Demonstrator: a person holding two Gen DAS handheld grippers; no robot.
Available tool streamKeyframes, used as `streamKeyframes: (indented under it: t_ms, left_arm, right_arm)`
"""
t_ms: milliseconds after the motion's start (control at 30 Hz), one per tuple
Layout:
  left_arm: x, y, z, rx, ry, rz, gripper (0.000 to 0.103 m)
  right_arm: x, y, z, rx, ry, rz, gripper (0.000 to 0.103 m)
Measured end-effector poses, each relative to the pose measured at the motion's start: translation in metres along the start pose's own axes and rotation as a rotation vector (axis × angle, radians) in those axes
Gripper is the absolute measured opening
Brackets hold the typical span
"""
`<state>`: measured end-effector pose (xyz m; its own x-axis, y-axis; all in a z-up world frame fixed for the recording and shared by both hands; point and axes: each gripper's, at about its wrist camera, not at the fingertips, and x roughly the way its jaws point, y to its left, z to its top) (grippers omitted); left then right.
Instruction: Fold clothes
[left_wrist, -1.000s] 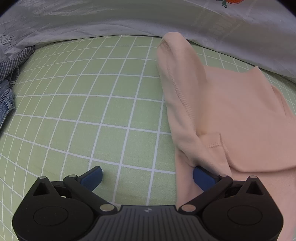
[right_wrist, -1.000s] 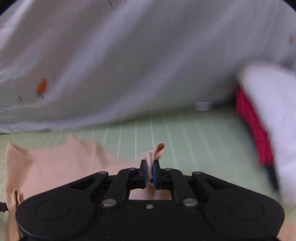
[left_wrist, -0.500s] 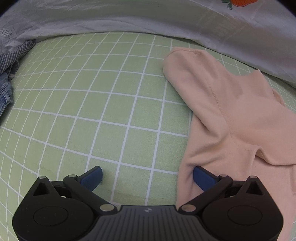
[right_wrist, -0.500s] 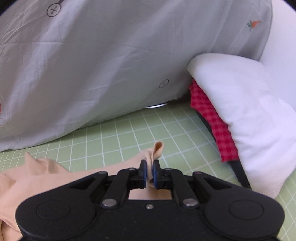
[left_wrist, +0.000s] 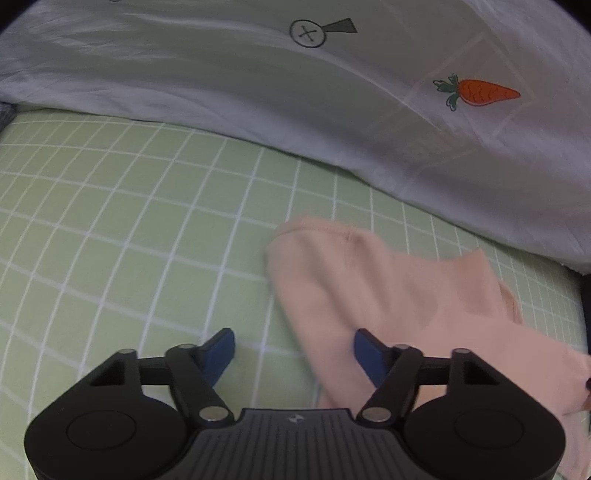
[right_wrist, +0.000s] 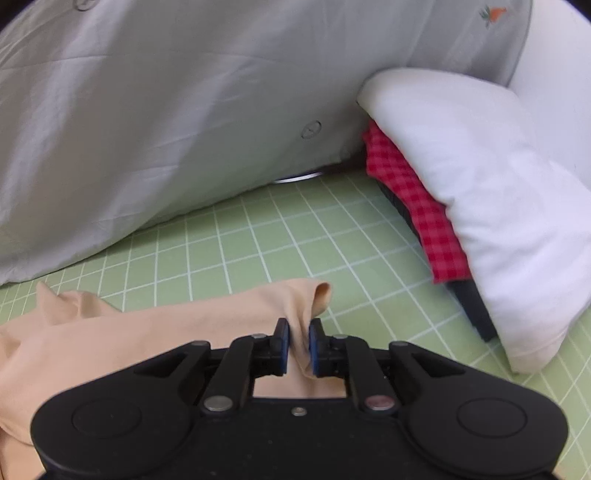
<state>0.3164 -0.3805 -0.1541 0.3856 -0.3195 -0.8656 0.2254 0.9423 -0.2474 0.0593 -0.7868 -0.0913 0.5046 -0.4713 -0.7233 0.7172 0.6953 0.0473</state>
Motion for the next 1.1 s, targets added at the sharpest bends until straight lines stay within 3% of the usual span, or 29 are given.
streamKeyframes:
  t_ms: [67,100,133,200,367,467,533,567,667,833,1100]
  left_arm:
    - [0.008,-0.004,0.01,0.008,0.002,-0.018,0.041]
    - [0.009,-0.005,0.013,0.024,-0.005,-0.019,0.019]
    - [0.01,-0.007,0.017,0.041,-0.012,-0.021,0.006]
    - [0.012,-0.009,0.024,0.07,-0.028,-0.023,0.006]
    - [0.02,-0.004,0.031,0.036,-0.056,0.015,0.006]
    - [0.009,-0.011,0.026,0.092,-0.085,0.044,0.023]
    - [0.0,-0.01,0.021,0.112,-0.094,0.065,0.063]
    - [-0.005,-0.009,0.017,0.112,-0.095,0.069,0.067]
    - [-0.032,-0.011,-0.004,0.074,-0.092,0.077,0.068]
    - [-0.088,-0.023,-0.058,0.055,-0.09,0.064,0.078]
    - [-0.154,-0.023,-0.152,0.035,-0.073,0.029,0.078]
  right_arm:
    - [0.003,-0.004,-0.001,0.027,0.006,0.008,0.012]
    - [0.003,-0.005,-0.001,0.036,0.007,0.011,0.012]
    - [0.004,-0.006,-0.002,0.038,0.005,0.011,0.012]
    - [0.004,-0.007,-0.003,0.038,0.0,0.009,0.012]
    - [0.004,-0.008,-0.005,0.023,-0.002,-0.017,0.01]
    - [-0.003,-0.004,-0.006,0.006,-0.005,-0.019,0.01]
    - [-0.01,0.001,-0.006,-0.016,-0.015,-0.017,0.01]
    - [-0.014,0.003,-0.007,-0.024,-0.021,-0.01,0.01]
    - [-0.03,0.011,-0.01,-0.046,-0.033,0.026,0.009]
    - [-0.078,0.038,-0.027,-0.136,-0.078,0.146,0.008]
    - [-0.17,0.106,-0.107,-0.441,-0.096,0.373,0.006]
